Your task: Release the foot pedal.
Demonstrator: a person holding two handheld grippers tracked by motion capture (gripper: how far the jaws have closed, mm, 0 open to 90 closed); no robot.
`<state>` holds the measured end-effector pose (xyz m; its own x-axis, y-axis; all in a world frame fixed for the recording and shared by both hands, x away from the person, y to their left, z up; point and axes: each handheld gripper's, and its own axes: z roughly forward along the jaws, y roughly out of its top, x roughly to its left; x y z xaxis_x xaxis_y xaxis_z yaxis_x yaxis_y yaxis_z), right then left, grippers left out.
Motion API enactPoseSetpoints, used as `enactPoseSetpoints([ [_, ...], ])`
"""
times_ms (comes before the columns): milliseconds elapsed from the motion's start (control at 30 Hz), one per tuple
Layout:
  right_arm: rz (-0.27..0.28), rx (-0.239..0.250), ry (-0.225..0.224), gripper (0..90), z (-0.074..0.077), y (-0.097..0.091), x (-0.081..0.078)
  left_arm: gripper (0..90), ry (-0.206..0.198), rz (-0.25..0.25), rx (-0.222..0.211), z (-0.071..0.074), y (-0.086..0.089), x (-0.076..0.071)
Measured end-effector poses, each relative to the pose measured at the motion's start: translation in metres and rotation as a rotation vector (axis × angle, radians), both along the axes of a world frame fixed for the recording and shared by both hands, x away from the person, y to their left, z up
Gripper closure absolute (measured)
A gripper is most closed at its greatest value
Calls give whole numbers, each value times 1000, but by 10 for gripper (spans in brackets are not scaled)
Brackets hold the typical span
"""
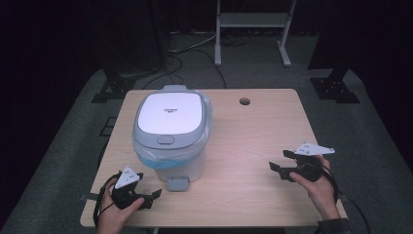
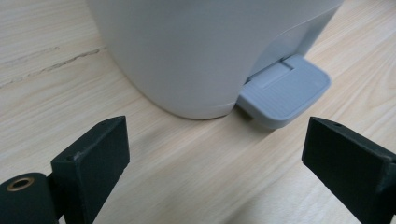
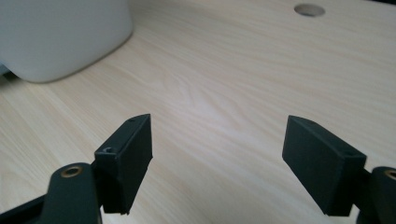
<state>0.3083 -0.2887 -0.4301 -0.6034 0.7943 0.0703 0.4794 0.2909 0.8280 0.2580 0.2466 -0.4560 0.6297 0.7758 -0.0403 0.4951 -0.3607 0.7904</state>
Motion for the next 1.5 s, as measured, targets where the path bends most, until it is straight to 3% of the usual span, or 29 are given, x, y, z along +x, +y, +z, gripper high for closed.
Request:
enactPoseSetpoints([
  [333,-66,-52,35,231,-28,-23,-16,63,18,18,37,-8,6,9],
  [633,-76,-173,76,231,-47,-26,-21,63,49,15,73,-16,7,13],
  [967,-79,-168,89,230,-53,-26,-22,63,74,-6,89,-23,6,13],
  [1067,-86,-125,83,215,-57,-29,-24,58,67,-16,101,-24,5,13],
  [1233,-88,-124,81,212,-57,-30,-26,37,44,-33,111,-27,3,13],
  [1500,-87,-124,82,202,-57,-30,-26,5,49,-42,113,-28,2,13],
])
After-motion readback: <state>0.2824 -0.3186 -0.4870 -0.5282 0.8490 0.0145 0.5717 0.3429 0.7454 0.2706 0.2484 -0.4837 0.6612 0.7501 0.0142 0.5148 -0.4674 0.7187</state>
